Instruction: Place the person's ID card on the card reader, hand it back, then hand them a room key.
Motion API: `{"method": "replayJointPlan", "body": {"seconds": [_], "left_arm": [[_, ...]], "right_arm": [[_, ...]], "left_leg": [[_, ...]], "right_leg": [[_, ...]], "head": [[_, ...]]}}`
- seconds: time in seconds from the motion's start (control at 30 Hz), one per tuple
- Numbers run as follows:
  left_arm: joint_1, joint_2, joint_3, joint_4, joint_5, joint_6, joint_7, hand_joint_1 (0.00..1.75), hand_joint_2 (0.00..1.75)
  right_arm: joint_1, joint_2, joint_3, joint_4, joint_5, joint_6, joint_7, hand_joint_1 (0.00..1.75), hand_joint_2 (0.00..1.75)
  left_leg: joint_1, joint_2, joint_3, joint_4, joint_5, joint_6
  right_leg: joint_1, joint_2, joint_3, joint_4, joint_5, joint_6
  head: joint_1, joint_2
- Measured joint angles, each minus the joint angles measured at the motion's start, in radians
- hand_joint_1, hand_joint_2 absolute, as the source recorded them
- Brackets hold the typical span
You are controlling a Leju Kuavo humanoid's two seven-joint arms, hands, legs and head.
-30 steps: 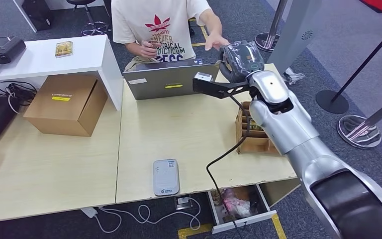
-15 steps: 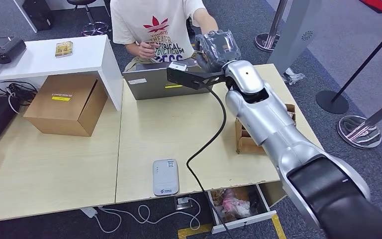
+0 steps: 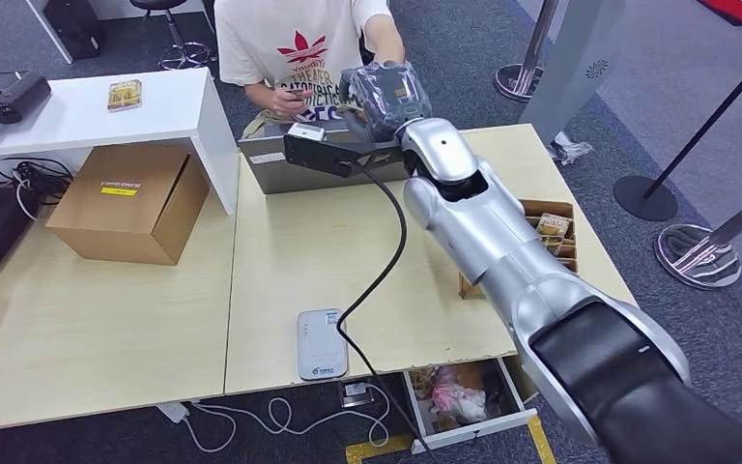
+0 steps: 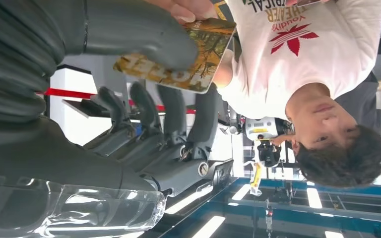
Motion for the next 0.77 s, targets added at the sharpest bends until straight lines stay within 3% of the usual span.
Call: {"method": "replayJointPlan", "body": {"seconds": [0.53,0.77], "left_arm": [[0.004,-0.001,0.001,0.0,0.006,0.003,-0.009,0.0,0.0],[0.004,-0.007,0.001,0.0,0.019,0.006,-0.012,0.0,0.0]], "right_arm": [[0.075,-0.003,-0.069,-0.09,-0.139,-0.056,-0.089,0.0,1.75],[0.174,-0.013,-0.152,-0.207,-0.404,-0.003,-0.142,0.0,1.75]], "left_leg": [[0.0,0.0,0.0,0.0,0.0,0.0],[0.0,0.0,0.0,0.0,0.0,0.0]], "right_leg": [[0.0,0.0,-0.001,0.0,0.0,0.0],[0.0,0.0,-0.001,0.0,0.0,0.0]], "head": [[0.0,0.0],[0.0,0.0]]}}
